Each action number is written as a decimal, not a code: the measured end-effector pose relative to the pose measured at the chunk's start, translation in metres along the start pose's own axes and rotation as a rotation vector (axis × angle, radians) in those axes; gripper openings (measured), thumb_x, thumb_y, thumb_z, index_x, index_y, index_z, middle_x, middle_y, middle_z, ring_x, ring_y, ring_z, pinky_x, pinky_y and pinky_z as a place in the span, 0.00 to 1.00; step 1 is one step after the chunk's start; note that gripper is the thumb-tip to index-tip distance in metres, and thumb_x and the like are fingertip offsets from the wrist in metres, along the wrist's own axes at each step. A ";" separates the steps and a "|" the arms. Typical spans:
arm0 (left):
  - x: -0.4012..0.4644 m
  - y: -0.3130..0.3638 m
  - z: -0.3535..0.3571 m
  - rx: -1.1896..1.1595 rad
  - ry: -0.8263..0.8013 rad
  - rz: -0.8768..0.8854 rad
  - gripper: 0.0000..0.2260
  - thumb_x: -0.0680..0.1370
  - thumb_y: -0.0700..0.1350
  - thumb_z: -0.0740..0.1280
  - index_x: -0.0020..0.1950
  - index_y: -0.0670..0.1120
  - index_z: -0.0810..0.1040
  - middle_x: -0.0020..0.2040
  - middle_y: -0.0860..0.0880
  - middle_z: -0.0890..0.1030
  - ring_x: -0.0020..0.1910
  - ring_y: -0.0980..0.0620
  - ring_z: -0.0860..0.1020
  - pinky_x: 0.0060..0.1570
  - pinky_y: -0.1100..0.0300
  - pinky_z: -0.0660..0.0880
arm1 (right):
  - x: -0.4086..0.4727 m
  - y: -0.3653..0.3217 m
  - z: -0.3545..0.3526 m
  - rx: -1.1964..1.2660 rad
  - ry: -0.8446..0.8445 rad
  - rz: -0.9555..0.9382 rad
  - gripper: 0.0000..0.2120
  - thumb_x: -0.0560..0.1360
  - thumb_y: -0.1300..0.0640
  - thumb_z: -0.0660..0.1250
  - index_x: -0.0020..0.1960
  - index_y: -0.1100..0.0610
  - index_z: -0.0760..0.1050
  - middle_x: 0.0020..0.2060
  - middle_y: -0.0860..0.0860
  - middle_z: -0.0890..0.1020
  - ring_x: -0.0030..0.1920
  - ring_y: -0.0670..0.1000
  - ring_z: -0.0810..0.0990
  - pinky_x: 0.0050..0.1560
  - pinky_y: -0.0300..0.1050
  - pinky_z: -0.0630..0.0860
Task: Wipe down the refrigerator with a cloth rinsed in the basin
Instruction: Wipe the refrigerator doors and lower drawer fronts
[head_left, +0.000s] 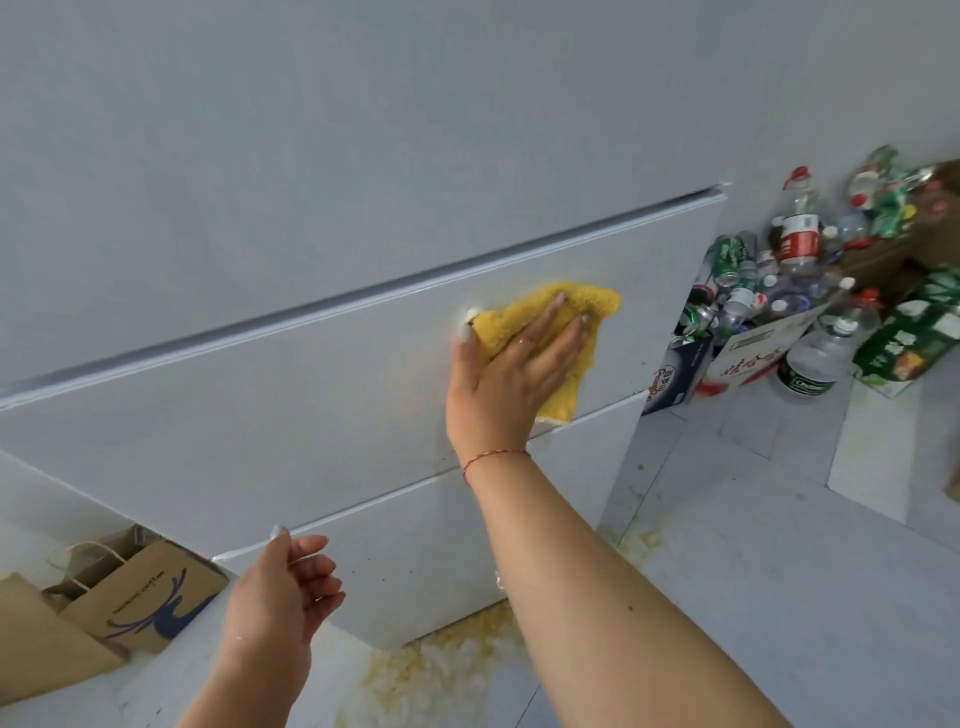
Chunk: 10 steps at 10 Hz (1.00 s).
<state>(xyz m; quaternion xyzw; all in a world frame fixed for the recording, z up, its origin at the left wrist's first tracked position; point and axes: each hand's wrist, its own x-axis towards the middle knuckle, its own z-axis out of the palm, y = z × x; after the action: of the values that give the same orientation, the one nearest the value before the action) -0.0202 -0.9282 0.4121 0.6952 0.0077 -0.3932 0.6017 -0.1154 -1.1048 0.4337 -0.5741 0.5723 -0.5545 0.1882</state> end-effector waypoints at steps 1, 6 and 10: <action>0.001 -0.001 0.008 0.011 -0.021 -0.005 0.18 0.83 0.51 0.54 0.40 0.42 0.74 0.34 0.45 0.71 0.31 0.48 0.68 0.35 0.55 0.69 | 0.058 0.022 -0.022 0.068 0.071 0.090 0.44 0.72 0.28 0.41 0.78 0.55 0.43 0.76 0.60 0.46 0.76 0.58 0.45 0.73 0.59 0.45; -0.007 -0.001 0.011 0.001 -0.028 -0.002 0.18 0.83 0.51 0.54 0.40 0.42 0.73 0.31 0.45 0.71 0.30 0.48 0.68 0.34 0.55 0.68 | 0.081 0.099 -0.013 0.469 0.077 0.986 0.35 0.77 0.33 0.46 0.78 0.45 0.40 0.77 0.51 0.45 0.76 0.55 0.52 0.74 0.61 0.49; -0.014 -0.004 -0.043 -0.062 0.092 -0.003 0.18 0.83 0.51 0.55 0.40 0.43 0.74 0.32 0.46 0.71 0.30 0.49 0.69 0.35 0.56 0.69 | -0.050 0.022 0.046 0.681 -0.021 1.195 0.48 0.66 0.25 0.52 0.78 0.47 0.44 0.77 0.49 0.51 0.75 0.55 0.58 0.74 0.57 0.55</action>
<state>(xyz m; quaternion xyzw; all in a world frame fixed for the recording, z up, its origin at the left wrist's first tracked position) -0.0088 -0.8840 0.4150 0.6935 0.0487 -0.3611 0.6215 -0.0724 -1.0869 0.3799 -0.0743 0.5828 -0.4989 0.6372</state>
